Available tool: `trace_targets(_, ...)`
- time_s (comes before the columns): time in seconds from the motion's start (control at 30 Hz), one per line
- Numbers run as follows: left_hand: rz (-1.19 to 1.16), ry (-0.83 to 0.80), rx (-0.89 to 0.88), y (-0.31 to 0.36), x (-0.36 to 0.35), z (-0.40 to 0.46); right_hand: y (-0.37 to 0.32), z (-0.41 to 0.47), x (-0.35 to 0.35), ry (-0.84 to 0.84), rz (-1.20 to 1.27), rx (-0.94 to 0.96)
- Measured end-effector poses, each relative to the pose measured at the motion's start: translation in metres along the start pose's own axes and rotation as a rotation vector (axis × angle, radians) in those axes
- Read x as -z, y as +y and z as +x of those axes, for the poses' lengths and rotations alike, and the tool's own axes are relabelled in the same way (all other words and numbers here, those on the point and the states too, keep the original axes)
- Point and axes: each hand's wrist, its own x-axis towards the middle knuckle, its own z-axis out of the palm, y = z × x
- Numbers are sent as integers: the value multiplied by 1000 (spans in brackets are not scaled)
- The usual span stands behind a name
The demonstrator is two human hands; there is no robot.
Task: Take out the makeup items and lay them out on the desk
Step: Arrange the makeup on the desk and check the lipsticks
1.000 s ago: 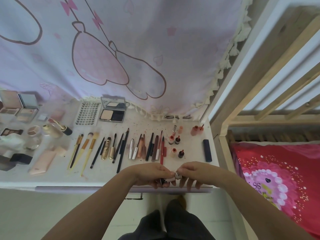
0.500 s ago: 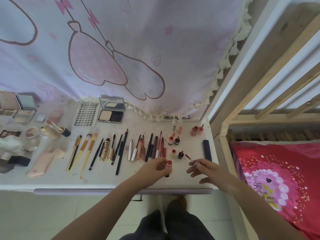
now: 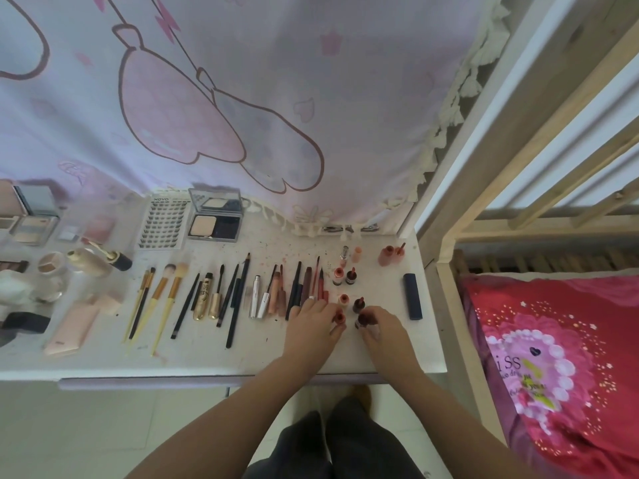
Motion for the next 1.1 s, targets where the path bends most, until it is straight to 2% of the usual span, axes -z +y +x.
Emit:
trace_targets(0.2, 44, -27, 5, -3, -8, 7, -1, 6, -15, 73, -50, 90)
trace_targets(0.53, 38, -56, -6, -4, -6, 10, 0, 8, -11, 28, -38, 104)
trace_targets(0.8, 65, -59, -13, -15, 5, 4, 13, 8, 41, 71, 8, 165)
trace_targets(0.9, 77, 13, -3, -16, 19, -2, 19, 29, 72, 166, -10, 167)
trace_targets(0.97, 82, 141, -30, -10, 28, -4, 18, 48, 90, 202, -47, 102)
trace_targets(1.03, 84, 236, -64, 6, 32, -2, 15, 66, 99, 116, -189, 18)
trace_targets(1.1, 62, 280, -96, 31, 33, 5, 11, 76, 100, -50, -335, -14)
